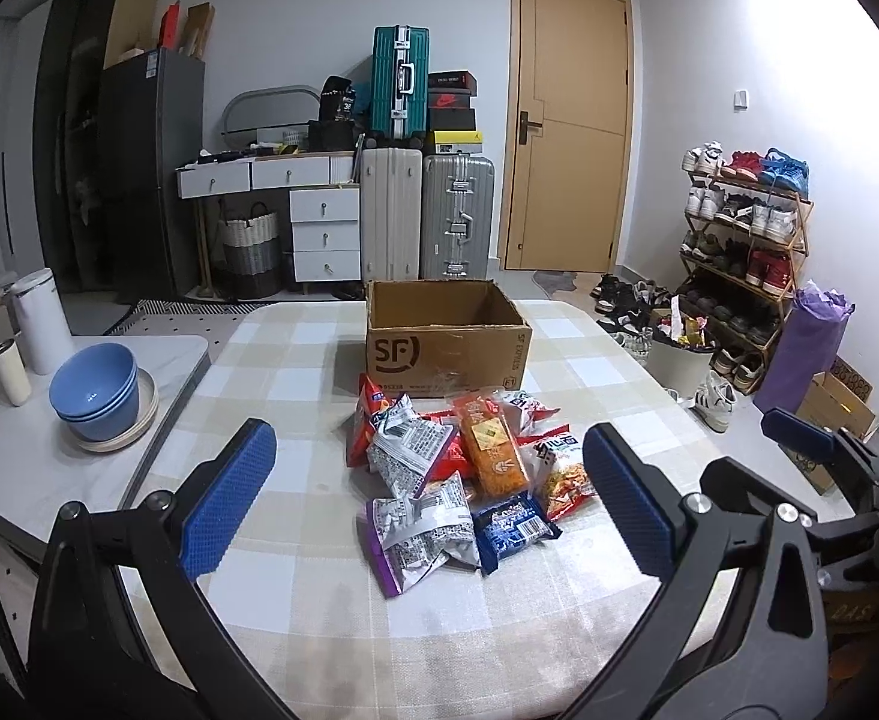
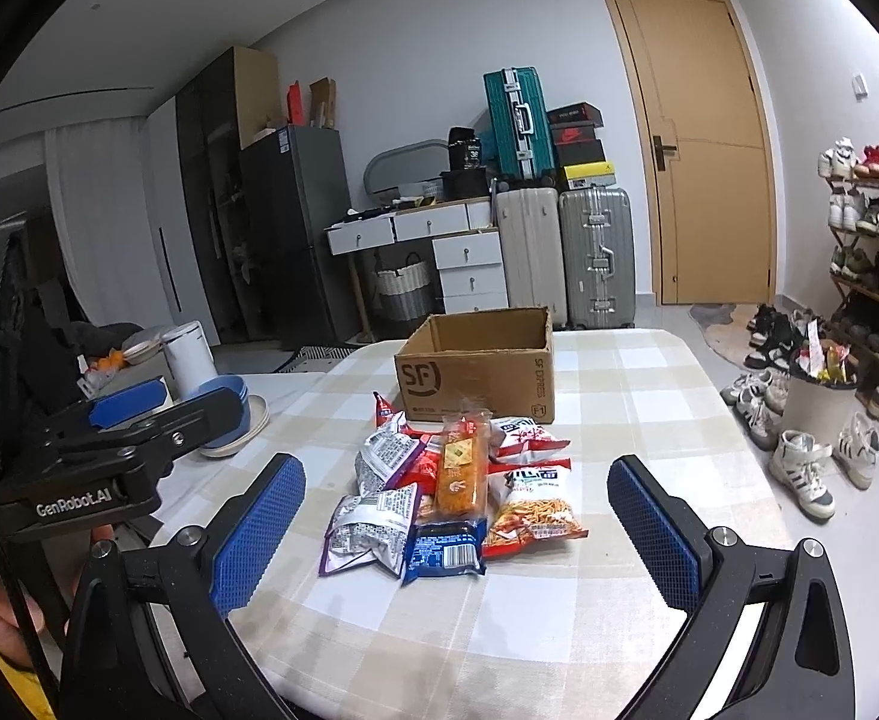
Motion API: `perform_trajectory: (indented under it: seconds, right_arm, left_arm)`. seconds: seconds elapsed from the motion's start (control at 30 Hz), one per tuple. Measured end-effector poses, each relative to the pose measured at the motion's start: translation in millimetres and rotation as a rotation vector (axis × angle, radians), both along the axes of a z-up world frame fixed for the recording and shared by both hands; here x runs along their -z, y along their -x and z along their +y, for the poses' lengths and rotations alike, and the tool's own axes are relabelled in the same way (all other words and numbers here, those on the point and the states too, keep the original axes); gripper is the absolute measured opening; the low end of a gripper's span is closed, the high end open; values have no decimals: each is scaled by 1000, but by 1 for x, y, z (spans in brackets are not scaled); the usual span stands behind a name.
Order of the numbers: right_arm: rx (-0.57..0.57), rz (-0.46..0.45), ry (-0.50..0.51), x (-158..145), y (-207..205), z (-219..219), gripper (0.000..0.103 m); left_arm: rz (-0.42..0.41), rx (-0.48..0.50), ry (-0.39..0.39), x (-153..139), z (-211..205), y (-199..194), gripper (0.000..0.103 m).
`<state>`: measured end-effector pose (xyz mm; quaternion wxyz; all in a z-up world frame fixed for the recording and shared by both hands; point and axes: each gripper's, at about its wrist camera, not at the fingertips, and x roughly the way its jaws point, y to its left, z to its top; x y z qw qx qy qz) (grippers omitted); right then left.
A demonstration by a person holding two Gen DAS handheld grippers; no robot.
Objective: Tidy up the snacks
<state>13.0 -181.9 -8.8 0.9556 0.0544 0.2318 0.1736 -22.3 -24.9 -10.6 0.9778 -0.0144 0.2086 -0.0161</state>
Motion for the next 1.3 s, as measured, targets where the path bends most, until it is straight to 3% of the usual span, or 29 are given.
perform_trajectory:
  seconds: [0.33,0.5,0.77,1.03,1.1,1.23,1.3]
  right_arm:
    - [7,13,-14,11,-6,-4,103]
    - [4,46,-29,27,-17,-8,103]
    - [-23,145,-59,69,-48,-9,103]
    - [-38,207,-79,103,-74,-17,103]
    - [-36,224,-88,109,-80,-20,103]
    - [-33,260,-107,120,-87,-25,103]
    - [-34,272,-116,122,-90,-24,103]
  left_arm:
    - [50,-17,8,20,16,-22,102]
    - [158,-24,55,53,42,-58,102]
    - [424,8,171,142,61,-118,102]
    - [539,11,162,181,34,-167,102]
    - [552,28,202,186,34,-175,102]
    - [574,53,211,194,33,-188,90]
    - [573,78,228,194,34,-191,78]
